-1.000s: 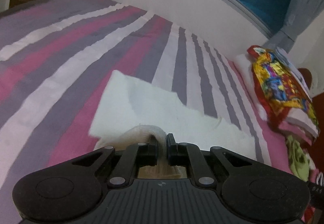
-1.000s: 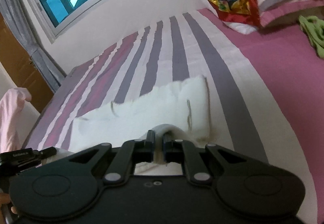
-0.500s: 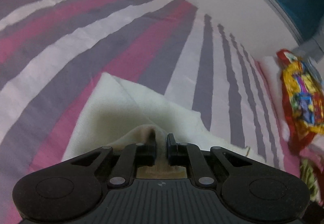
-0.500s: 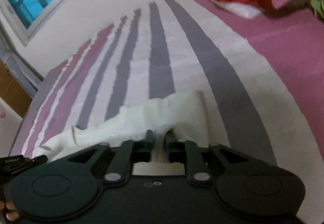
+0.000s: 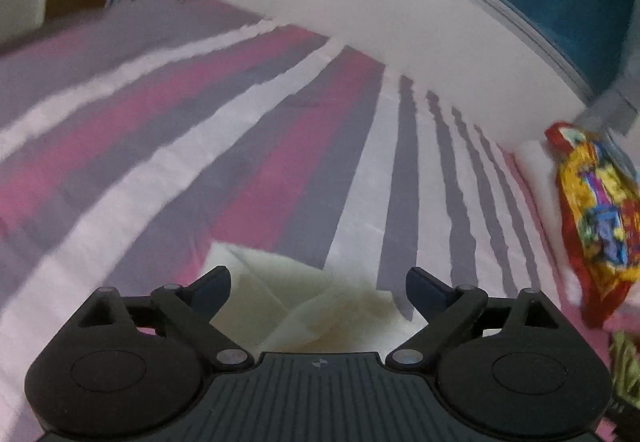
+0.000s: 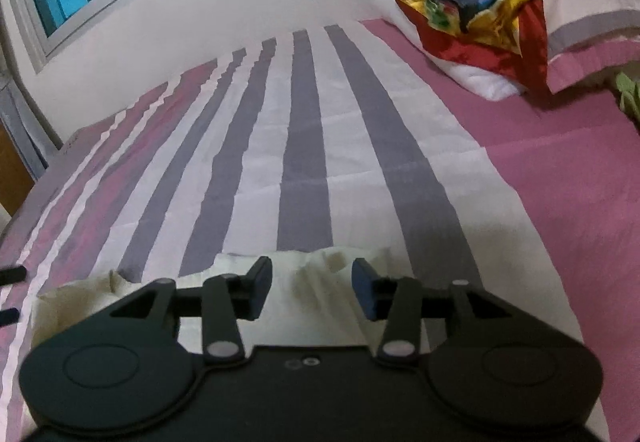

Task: Fold small clothes
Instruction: 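Open both tools and lay the hem down on the sweater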

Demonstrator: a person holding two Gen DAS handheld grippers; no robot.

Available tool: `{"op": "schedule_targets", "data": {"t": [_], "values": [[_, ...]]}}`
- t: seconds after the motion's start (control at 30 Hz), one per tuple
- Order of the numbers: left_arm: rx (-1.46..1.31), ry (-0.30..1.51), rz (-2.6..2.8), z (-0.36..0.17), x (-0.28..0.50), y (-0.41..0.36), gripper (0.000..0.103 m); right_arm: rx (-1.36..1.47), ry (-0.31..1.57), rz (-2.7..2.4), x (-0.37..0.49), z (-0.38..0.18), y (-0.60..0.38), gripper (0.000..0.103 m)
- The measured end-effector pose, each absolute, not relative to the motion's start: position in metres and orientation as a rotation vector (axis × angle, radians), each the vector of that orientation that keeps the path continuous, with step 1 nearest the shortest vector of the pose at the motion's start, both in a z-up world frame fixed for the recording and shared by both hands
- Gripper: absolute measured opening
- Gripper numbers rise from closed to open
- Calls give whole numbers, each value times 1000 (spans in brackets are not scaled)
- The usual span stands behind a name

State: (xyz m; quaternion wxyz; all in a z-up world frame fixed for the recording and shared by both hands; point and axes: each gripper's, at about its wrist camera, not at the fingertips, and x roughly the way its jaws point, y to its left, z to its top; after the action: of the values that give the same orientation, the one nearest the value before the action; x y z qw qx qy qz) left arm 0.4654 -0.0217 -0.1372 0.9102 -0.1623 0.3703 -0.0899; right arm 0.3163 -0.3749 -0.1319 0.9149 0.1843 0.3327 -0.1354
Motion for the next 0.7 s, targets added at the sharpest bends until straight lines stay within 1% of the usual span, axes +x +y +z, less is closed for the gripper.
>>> {"op": "schedule_targets", "data": {"t": [0.13,0.2,0.27,0.33,0.47,0.5,0.53,0.57,0.6,0.7], "values": [[-264,782,-244,-138,456,-28,93,309,707,-220,314,-134,-356,44],[-190,791,-286,-146,446,-40,93,306,737,-198,315,-140,-349,41],[-122,802,-303,-157,440,-51,93,259,731,-253,312,-145,-346,42],[-107,814,-288,-167,443,-54,93,250,700,-298,307,-145,-350,45],[-107,840,-229,-184,460,-56,93,226,754,-289,316,-155,-360,44],[-95,841,-190,-187,465,-56,93,235,772,-275,320,-159,-362,39],[-93,845,-147,-191,470,-53,93,244,785,-261,323,-162,-363,30],[-103,846,-124,-192,473,-50,93,241,790,-258,323,-164,-362,26],[-113,848,-110,-193,476,-46,93,228,794,-261,326,-166,-362,18],[-85,846,-117,-192,471,-47,93,238,775,-298,328,-167,-369,9]]}}
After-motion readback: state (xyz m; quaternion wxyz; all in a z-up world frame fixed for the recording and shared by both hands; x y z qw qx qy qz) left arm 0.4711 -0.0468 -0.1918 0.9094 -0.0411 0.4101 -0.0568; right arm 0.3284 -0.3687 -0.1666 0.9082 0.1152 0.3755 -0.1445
